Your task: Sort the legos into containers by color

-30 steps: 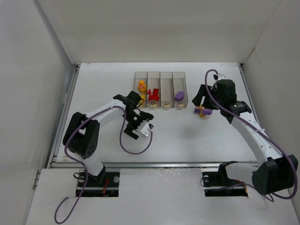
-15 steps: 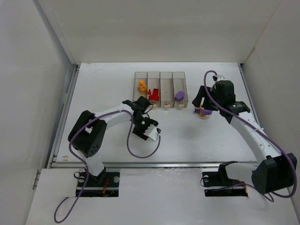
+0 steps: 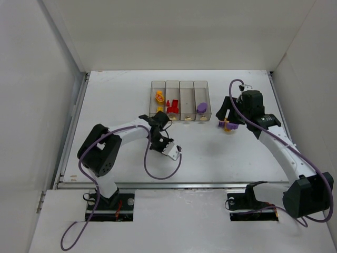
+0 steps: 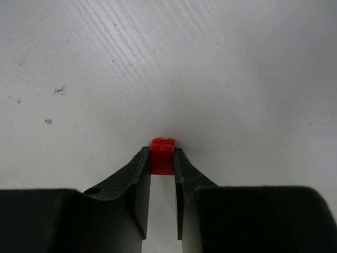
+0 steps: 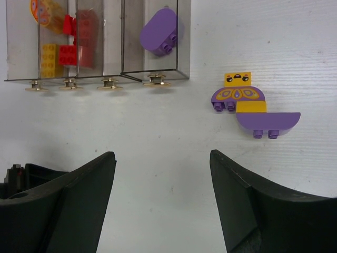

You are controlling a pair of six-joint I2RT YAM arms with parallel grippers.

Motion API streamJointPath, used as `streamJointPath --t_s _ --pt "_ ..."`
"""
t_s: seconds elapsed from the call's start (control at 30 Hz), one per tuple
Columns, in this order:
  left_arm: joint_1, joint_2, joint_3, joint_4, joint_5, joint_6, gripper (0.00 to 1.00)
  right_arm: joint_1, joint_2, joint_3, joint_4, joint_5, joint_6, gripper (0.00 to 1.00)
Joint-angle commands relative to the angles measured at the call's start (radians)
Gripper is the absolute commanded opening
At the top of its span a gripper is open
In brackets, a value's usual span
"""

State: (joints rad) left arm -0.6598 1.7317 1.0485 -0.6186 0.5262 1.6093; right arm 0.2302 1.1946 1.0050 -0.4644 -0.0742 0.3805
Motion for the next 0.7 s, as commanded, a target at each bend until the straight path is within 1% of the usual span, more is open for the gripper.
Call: streamJointPath --t_s 0.0,0.17,0.3,0.37,0.43,0.47,0.5,0.53,0.57,0.6,0.63,0.67 --pt "-0.004 0.014 0.014 -0.038 0.035 -0.067 0.00 0.004 0.006 0.044 0.018 0.016 -0.006 0.78" --pt "0.042 0.014 0.110 -0.087 0.110 -0.143 0.00 0.004 0.007 0.044 0.018 0.016 -0.006 0.78" --pt "0.051 0.014 0.151 -0.101 0.110 -0.193 0.00 0.004 0.007 0.044 0.027 0.016 -0.006 0.78" --pt "0.051 0.014 0.195 -0.101 0.110 -0.232 0.00 0.004 0.016 0.044 0.027 0.016 -0.006 0.78" --pt "0.065 0.014 0.241 -0.086 0.130 -0.303 0.00 0.004 0.016 0.053 0.027 0.016 -0.006 0.78" --pt "0.084 0.014 0.269 -0.060 0.161 -0.374 0.00 0.004 0.016 0.053 0.027 0.016 -0.006 0.78" --pt "0.118 0.023 0.322 -0.025 0.175 -0.549 0.00 0.004 0.016 0.053 0.027 0.016 -0.006 0.78" --pt "0.140 0.032 0.344 0.018 0.175 -0.653 0.00 0.004 0.016 0.053 0.027 0.016 -0.006 0.78" --pt "0.161 0.032 0.360 0.140 0.175 -0.761 0.00 0.004 0.016 0.053 0.027 0.016 -0.006 0.78" --pt "0.184 0.043 0.381 0.201 0.164 -0.863 0.00 0.004 0.016 0.053 0.027 0.016 -0.006 0.78" --pt "0.224 0.052 0.393 0.254 0.164 -1.019 0.00 0.004 0.016 0.053 0.027 0.016 -0.006 0.78" --pt "0.238 0.069 0.404 0.343 0.164 -1.076 0.00 0.004 0.025 0.053 0.027 0.016 -0.006 0.78"
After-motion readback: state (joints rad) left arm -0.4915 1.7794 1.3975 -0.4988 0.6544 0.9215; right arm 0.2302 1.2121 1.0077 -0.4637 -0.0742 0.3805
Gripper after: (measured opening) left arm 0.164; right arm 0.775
